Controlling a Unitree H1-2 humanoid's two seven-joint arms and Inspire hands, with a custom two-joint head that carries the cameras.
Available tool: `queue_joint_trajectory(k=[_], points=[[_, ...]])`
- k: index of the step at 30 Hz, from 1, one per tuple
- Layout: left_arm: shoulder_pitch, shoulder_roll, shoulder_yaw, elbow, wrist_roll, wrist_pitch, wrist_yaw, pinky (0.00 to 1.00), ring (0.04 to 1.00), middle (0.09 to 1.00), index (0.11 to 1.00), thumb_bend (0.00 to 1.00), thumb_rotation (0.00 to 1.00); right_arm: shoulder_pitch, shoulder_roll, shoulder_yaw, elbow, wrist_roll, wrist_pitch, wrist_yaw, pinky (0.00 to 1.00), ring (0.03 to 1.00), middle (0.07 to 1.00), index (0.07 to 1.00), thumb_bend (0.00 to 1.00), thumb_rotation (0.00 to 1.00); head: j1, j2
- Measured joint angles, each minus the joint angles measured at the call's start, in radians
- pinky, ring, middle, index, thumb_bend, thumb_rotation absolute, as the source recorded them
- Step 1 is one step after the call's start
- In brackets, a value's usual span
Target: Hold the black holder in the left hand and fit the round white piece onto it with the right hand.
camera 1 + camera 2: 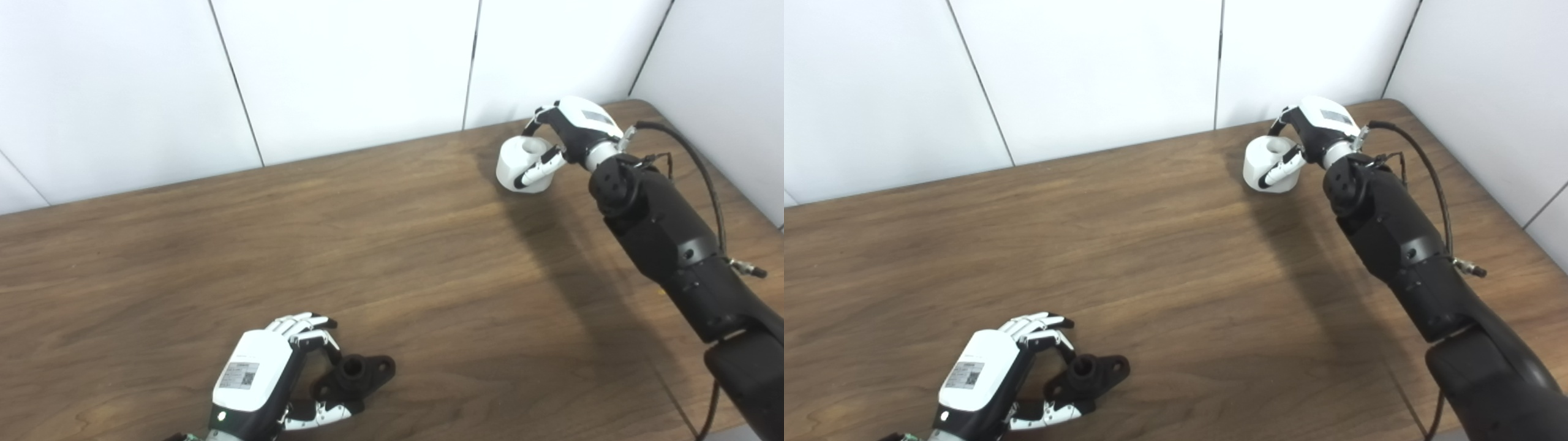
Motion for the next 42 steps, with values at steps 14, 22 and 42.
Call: queue_joint_trajectory(k=[14,22,42], points=[[0.0,0.0,0.0,-0.001,0.0,0.0,-0.001,0.79,0.821,0.775,0.488,0.52,0.05,0.017,0.001,-0.011,-0.005,0.001,-0.06,-0.06,0.81,0.923,0.806,0.485,0.52,0.13,0.0,-0.001],[-0.002,0.0,0.0,0.0,0.0,0.0,0.0,0.79,0.819,0.773,0.488,0.52,0.05,0.019,0.001,-0.01,-0.005,-0.008,-0.078,-0.071,0.81,0.914,0.794,0.485,0.52,0.13,0.008,0.0],[-0.004,-0.05,-0.02,-0.008,0.053,0.051,-0.014,0.81,0.833,0.784,0.488,0.52,0.05,0.15,-0.036,-0.014,-0.578,-0.036,-0.056,0.173,0.77,0.898,0.781,0.484,0.52,0.13,0.173,0.052]])
